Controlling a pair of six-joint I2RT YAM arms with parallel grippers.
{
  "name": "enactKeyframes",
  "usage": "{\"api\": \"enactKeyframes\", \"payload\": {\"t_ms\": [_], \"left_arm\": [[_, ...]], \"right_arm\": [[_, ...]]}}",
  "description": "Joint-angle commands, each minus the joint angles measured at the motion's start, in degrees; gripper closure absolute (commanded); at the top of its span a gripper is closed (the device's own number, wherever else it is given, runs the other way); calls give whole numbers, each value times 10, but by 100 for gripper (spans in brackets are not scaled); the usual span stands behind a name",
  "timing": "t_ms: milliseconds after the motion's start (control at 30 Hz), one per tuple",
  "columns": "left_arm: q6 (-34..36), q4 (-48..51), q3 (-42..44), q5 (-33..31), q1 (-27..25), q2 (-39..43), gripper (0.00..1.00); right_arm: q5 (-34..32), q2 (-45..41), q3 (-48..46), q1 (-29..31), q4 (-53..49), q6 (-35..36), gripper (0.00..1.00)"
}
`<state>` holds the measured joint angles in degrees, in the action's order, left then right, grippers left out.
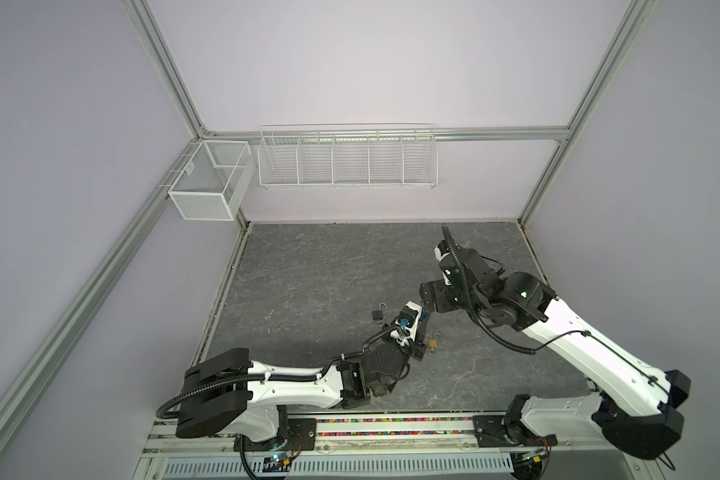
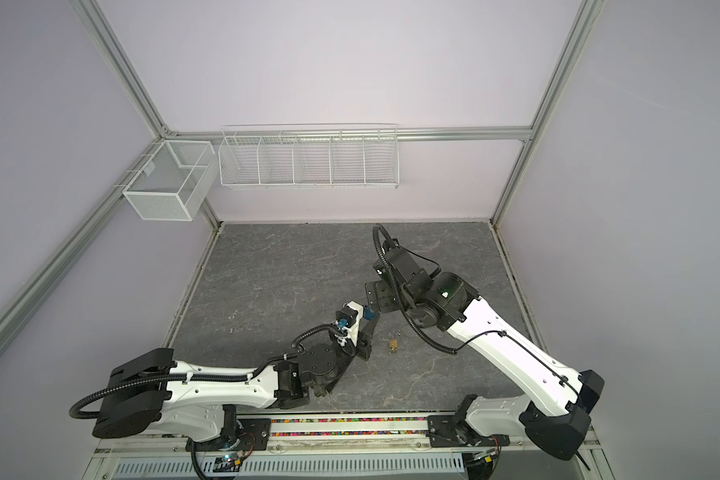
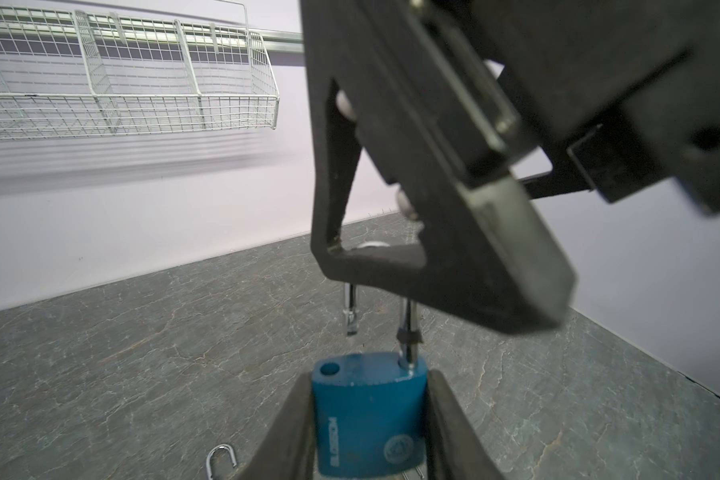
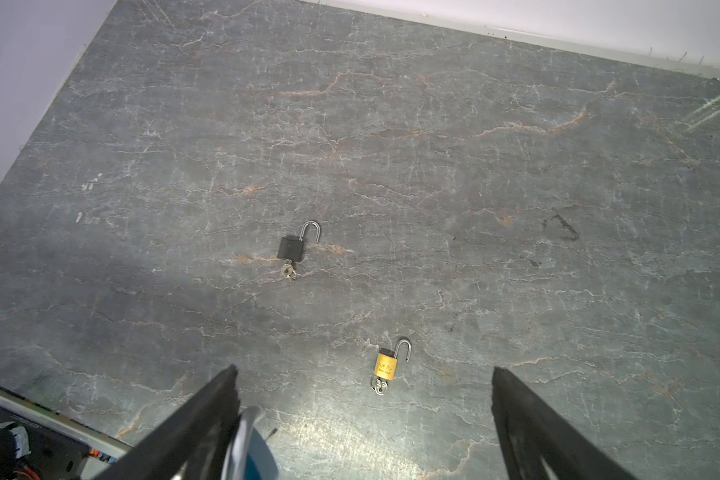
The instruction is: Unlock with the key
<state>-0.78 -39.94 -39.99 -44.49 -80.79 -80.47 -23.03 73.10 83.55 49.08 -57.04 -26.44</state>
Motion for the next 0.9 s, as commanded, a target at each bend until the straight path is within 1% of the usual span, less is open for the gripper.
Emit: {"api": "enactKeyframes", "payload": {"t_ms": [0, 133, 167, 267, 367, 567, 633, 733, 867], "left_arm": [[24, -16, -4, -16, -3, 20, 100], [32, -16, 2, -25, -3, 24, 100], [32, -17, 4, -25, -2, 26, 100], [36, -31, 17, -11, -3, 32, 100], [45, -22, 19, 10, -3, 38, 100], [50, -24, 25, 4, -3, 48, 100], [49, -24, 26, 2, -3, 49, 100], [46, -29, 27, -4, -3, 48, 100], [39, -30, 26, -4, -2, 49, 100]], "right_arm": [[-13, 5, 13, -8, -33, 10, 4], [-15, 11, 25, -15, -56, 17, 4], [-12, 11, 27, -18, -59, 20, 3], [6, 11, 32, -27, -70, 32, 2], [12, 16, 45, -34, -92, 40, 2], [15, 17, 57, -41, -122, 57, 2], [31, 12, 52, -42, -117, 61, 2], [77, -3, 36, -42, -95, 77, 2], [108, -27, 23, -42, -74, 85, 2]]}}
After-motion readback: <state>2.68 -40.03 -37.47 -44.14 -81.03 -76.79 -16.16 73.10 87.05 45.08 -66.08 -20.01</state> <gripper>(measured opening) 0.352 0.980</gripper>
